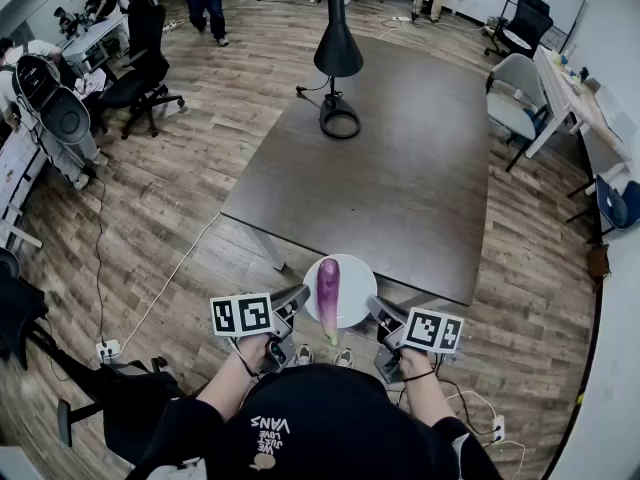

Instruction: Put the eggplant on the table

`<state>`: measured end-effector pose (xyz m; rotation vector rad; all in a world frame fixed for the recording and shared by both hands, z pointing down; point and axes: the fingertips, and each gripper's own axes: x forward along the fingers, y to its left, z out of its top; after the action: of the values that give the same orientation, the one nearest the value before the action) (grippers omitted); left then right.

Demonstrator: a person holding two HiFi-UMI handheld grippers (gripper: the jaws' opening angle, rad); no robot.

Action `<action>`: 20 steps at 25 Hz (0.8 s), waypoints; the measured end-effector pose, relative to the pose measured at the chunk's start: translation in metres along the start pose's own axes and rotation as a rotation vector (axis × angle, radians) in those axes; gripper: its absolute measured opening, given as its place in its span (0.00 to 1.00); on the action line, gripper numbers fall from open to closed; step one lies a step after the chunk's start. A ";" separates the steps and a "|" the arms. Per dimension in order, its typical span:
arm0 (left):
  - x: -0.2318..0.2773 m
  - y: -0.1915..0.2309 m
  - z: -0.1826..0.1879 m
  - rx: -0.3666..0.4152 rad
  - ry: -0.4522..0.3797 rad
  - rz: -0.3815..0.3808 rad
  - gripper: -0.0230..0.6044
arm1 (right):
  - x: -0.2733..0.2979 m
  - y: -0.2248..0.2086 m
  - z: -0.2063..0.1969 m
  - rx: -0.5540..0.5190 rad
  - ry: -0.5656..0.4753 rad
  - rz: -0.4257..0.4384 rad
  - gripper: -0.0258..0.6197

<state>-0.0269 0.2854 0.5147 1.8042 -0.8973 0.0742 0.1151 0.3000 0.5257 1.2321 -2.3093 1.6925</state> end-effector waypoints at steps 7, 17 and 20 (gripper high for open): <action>0.003 0.000 -0.001 -0.004 -0.003 0.007 0.10 | 0.000 -0.002 0.002 -0.002 0.008 -0.001 0.10; 0.002 0.001 -0.001 -0.020 -0.018 0.008 0.10 | 0.002 -0.002 0.005 0.001 0.008 0.014 0.10; 0.002 0.000 0.001 -0.017 -0.021 0.006 0.10 | 0.002 -0.001 0.007 0.004 0.003 0.016 0.10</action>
<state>-0.0258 0.2834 0.5148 1.7896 -0.9153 0.0513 0.1170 0.2931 0.5245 1.2142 -2.3217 1.7033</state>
